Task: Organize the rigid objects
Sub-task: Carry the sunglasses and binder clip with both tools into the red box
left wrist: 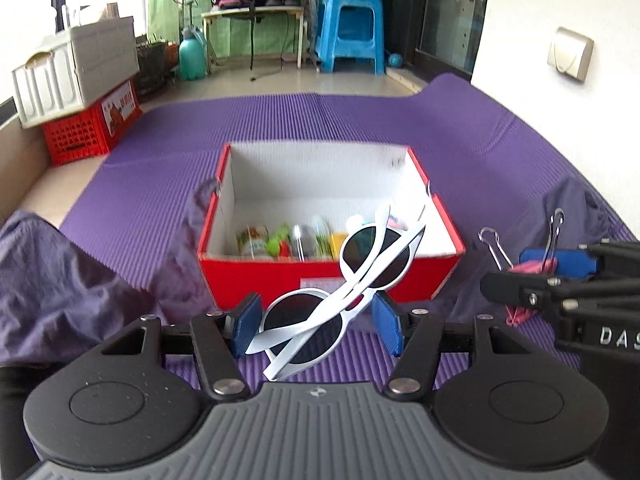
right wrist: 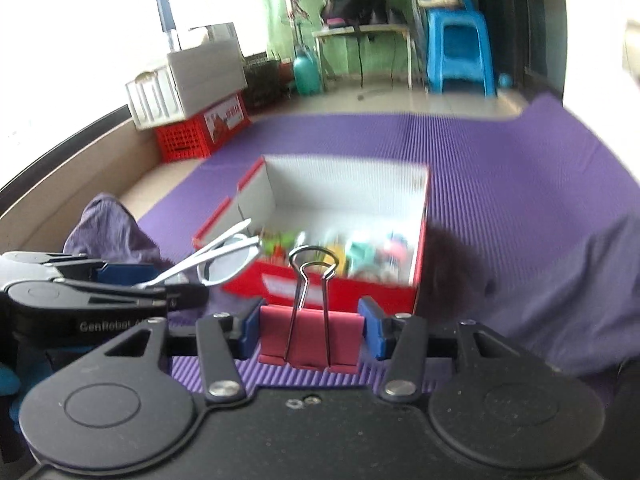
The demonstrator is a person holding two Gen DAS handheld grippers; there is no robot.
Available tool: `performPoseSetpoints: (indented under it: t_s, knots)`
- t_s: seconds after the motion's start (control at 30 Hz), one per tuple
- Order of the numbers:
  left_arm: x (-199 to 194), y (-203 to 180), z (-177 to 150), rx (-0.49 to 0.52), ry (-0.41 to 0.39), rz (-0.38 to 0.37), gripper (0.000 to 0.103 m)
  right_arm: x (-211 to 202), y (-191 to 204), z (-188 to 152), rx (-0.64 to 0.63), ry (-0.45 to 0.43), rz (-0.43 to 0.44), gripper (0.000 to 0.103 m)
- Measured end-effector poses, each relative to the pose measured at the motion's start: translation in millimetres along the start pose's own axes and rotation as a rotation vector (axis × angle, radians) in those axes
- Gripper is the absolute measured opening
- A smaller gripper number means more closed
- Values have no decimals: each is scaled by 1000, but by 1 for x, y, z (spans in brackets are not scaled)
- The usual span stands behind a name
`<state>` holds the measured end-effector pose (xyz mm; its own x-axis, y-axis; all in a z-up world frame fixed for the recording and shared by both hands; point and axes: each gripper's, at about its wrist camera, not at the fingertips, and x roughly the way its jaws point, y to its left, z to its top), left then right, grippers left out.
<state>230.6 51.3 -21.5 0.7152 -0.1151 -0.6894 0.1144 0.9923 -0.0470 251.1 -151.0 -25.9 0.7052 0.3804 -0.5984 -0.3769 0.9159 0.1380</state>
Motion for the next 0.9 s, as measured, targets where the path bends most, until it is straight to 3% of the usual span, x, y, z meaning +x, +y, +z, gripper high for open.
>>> performPoseSetpoints:
  t_s: [0.47,0.63,0.9]
  knots:
    - [33,7,56,53,-47,61,60,35,-8,66,-72,-96,-50,50]
    - [71,17,71,19,-14,61,60,69,-17,78,-76,-60,-58,50]
    - [139,28,70,-20,70,82,60,140,-30,64,-35,41,-79,50]
